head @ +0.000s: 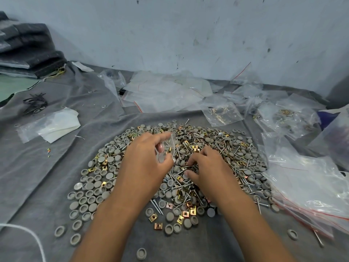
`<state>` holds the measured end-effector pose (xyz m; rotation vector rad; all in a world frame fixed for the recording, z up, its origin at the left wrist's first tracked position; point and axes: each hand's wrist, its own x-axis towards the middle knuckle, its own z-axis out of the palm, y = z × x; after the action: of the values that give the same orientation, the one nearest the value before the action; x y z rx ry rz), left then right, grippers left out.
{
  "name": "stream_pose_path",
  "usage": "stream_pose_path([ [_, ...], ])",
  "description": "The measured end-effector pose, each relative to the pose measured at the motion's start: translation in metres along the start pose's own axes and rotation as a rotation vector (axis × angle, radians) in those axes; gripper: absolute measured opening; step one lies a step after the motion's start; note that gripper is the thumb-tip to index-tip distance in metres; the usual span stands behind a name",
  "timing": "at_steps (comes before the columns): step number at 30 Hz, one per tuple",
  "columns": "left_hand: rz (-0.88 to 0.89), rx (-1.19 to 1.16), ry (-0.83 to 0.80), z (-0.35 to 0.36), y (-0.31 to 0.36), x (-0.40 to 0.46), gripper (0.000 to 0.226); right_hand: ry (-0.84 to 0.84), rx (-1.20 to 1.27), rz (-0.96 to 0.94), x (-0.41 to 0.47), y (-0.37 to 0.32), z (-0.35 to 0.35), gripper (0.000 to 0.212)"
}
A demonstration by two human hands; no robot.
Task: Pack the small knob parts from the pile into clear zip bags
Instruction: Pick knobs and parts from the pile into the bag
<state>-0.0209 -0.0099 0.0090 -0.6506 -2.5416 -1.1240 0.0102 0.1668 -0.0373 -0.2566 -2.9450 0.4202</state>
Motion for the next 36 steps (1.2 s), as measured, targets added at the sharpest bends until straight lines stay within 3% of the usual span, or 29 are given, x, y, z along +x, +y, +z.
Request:
stream_pose_path([
  [6,0.008,0.009,-0.002,0.002,-0.002,0.001,0.049,0.039,0.043,-0.013,0.001,0.002,0.001,0.017],
  [12,0.017,0.012,-0.003,0.003,-0.004,0.001,0.049,0.037,0.367,0.039,0.005,0.005,-0.013,0.01],
  [16,0.024,0.018,-0.022,0.006,-0.002,0.001,0.05,0.192,0.641,-0.083,0.0,-0.011,-0.028,0.013],
  [21,0.052,0.036,-0.044,0.009,0.0,0.001,0.047,0.347,0.586,-0.266,-0.005,-0.035,-0.024,0.01],
  [26,0.038,0.022,-0.035,0.009,-0.002,0.0,0.052,0.359,0.539,-0.266,-0.006,-0.034,-0.018,0.004],
  [32,0.039,0.03,-0.039,0.008,-0.002,0.001,0.055,0.46,0.7,-0.191,-0.005,-0.031,-0.027,0.015],
  [36,0.031,0.015,-0.045,0.009,-0.002,0.001,0.054,0.363,0.605,-0.225,-0.008,-0.033,-0.022,0.016],
])
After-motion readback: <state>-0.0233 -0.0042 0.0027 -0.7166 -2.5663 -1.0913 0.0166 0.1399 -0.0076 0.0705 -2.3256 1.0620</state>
